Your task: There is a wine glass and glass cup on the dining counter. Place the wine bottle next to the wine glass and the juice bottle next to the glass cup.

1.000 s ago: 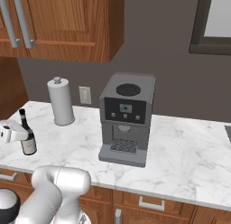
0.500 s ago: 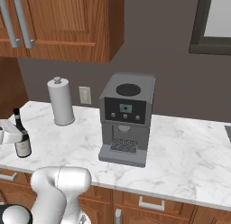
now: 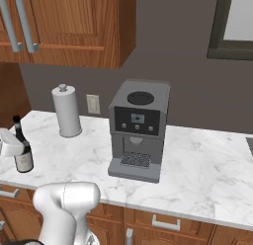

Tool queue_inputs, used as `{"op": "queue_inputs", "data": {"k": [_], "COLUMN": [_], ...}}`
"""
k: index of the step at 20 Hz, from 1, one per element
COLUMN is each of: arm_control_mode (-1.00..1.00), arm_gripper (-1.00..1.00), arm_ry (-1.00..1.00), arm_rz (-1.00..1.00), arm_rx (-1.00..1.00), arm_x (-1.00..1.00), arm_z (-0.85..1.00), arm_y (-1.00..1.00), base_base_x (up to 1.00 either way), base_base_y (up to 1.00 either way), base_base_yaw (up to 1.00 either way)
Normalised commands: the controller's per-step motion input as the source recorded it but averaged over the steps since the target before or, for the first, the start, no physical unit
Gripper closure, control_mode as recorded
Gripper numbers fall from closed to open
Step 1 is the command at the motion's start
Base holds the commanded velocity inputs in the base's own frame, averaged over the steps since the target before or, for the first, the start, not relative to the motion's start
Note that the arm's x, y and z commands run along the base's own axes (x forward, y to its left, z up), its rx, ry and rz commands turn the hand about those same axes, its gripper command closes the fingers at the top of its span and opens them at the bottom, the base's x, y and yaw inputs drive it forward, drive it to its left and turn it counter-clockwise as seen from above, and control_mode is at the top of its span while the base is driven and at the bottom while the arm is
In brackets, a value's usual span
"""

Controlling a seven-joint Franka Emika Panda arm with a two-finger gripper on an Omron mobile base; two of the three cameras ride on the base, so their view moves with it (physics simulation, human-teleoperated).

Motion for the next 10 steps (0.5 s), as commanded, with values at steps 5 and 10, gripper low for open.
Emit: {"op": "queue_inputs", "data": {"k": [5, 10], "arm_control_mode": [-1.00, -1.00], "arm_gripper": [1.00, 1.00], "arm_ry": [0.00, 0.00], "arm_rz": [0.00, 0.00], "arm_rx": [0.00, 0.00], "arm_x": [-0.19, -0.09], "arm_z": [0.34, 0.22], "arm_y": [-0.16, -0.10], "base_base_x": [0.00, 0.00], "base_base_y": [0.00, 0.00], "base_base_yaw": [0.00, 0.00]}}
